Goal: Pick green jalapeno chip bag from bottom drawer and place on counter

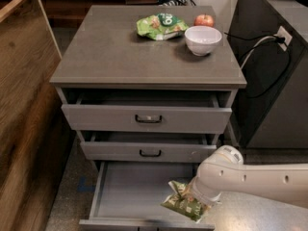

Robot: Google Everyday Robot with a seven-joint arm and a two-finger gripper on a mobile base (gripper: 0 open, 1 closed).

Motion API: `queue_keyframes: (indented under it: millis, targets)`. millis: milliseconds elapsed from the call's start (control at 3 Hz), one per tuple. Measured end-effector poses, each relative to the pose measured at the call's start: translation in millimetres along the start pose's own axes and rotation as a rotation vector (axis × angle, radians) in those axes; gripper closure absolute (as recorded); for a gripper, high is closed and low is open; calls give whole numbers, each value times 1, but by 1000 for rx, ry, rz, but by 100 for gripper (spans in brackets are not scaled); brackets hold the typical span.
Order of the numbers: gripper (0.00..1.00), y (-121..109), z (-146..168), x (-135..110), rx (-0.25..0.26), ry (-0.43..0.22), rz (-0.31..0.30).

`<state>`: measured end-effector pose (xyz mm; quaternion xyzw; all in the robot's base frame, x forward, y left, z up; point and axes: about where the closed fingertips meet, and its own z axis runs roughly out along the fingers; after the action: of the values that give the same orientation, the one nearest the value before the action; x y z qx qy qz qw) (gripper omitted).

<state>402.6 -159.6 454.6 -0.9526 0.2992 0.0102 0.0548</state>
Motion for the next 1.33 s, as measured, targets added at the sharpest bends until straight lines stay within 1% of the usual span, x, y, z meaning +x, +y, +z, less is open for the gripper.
queue_keyframes:
  millis: [333, 667, 1000, 1333]
  targets:
    - [100, -2, -16, 6, 4, 31, -2]
    - [100, -2, -15, 6, 5, 29, -1]
    - [100, -4, -32, 8, 55, 25, -16]
    - [100, -23, -92, 13, 178, 43, -34]
